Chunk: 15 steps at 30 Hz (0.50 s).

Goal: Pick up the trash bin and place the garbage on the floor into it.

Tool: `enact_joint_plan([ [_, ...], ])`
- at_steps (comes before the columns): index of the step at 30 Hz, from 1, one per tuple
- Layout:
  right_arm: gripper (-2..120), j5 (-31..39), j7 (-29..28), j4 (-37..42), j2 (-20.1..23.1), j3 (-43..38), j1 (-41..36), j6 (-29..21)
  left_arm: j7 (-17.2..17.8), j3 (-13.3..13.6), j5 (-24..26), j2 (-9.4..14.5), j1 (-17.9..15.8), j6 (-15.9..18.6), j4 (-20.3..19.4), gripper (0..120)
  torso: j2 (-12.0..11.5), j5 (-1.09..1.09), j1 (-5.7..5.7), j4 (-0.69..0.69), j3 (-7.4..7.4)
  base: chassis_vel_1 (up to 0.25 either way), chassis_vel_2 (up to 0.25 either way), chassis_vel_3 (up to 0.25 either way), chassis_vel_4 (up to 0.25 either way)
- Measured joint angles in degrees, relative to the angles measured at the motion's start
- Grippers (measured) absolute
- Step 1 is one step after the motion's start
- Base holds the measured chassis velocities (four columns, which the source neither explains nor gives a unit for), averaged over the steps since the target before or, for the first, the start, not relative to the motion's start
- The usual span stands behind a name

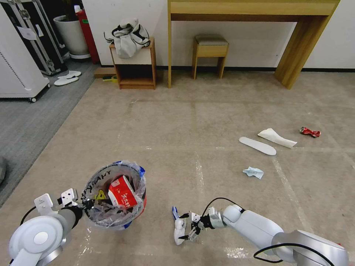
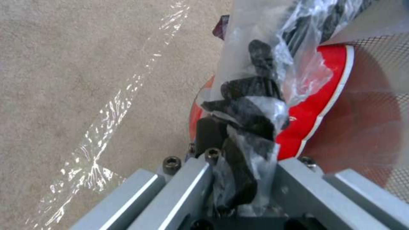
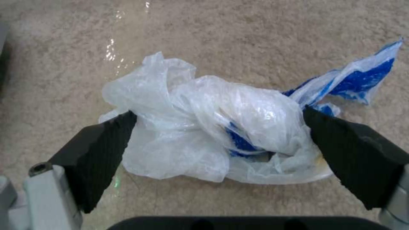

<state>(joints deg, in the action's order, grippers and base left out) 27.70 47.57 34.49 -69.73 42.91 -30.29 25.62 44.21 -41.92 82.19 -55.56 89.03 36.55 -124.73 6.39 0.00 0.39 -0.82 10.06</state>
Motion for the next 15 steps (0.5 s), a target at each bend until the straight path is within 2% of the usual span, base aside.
enact_joint_plan([
  [15, 98, 0.9, 0.5, -1.8, -1.3, 0.9, 0.3, -0.2, -0.4, -0.5, -0.6, 0.4, 1.0, -0.2, -1.5, 0, 0.0, 0.0, 0.0, 0.0, 0.0, 0.0, 0.0, 0.0, 0.0],
])
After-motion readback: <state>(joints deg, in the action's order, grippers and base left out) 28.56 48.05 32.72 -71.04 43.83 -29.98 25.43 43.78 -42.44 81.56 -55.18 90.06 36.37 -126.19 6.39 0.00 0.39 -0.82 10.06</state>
